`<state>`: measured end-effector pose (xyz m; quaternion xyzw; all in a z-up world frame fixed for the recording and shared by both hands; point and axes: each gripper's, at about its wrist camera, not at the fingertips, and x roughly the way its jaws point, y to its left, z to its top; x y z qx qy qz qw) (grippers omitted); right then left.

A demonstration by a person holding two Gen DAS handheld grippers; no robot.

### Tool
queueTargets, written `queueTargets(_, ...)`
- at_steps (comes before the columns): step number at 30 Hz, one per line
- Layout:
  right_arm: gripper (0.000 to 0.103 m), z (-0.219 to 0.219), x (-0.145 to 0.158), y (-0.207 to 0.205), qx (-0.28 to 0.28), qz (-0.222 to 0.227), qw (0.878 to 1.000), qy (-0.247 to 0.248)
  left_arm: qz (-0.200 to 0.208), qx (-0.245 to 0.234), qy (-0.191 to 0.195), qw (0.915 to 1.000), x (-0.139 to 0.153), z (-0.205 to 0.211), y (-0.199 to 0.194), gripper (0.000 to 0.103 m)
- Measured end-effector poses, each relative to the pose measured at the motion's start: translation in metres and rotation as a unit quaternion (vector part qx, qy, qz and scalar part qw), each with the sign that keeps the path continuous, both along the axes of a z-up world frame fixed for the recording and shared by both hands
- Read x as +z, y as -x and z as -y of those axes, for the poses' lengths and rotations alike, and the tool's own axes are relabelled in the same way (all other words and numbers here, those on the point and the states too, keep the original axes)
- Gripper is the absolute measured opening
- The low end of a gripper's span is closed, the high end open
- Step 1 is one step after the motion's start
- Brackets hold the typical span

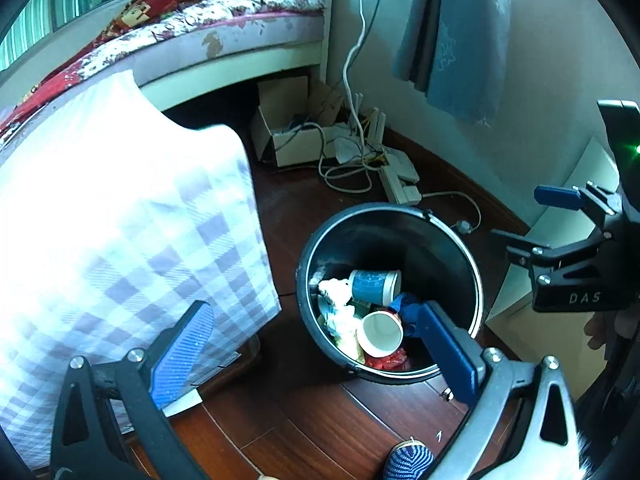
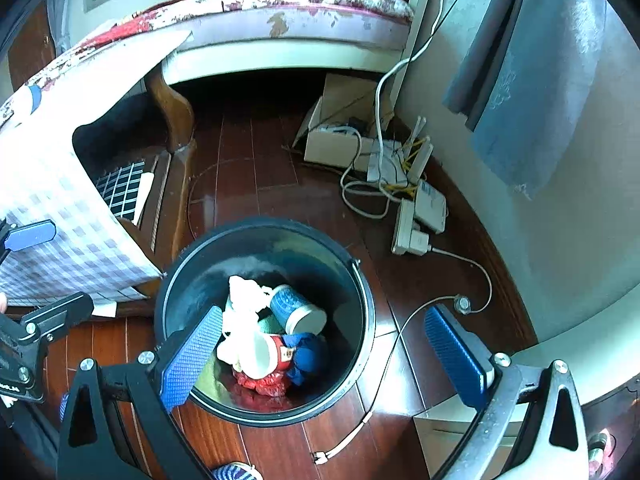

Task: Collect trash
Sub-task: 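Move both tools back over the bed toward the white cup and beige cloth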

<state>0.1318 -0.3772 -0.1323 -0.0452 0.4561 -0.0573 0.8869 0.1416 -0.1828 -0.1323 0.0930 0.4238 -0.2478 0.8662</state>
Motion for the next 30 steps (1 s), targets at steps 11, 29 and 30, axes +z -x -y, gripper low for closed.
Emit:
queueTargets(11,0.102,-0.033,0.039,0.002,0.018,0.061,0.998,-0.005,0.042,0.034,0.008,0.9985,0.038,-0.034,0.008,0.102)
queueTargets(29,0.102,-0.173,0.097,-0.050,0.067,0.143,0.987,-0.003,0.110,0.174,0.026,0.9783,0.096,-0.171,-0.030,0.102)
queueTargets(30,0.102,-0.179,0.097,-0.053,0.068,0.141,0.988,-0.004,0.111,0.179,0.023,0.9772,0.096,-0.180,-0.032,0.102)
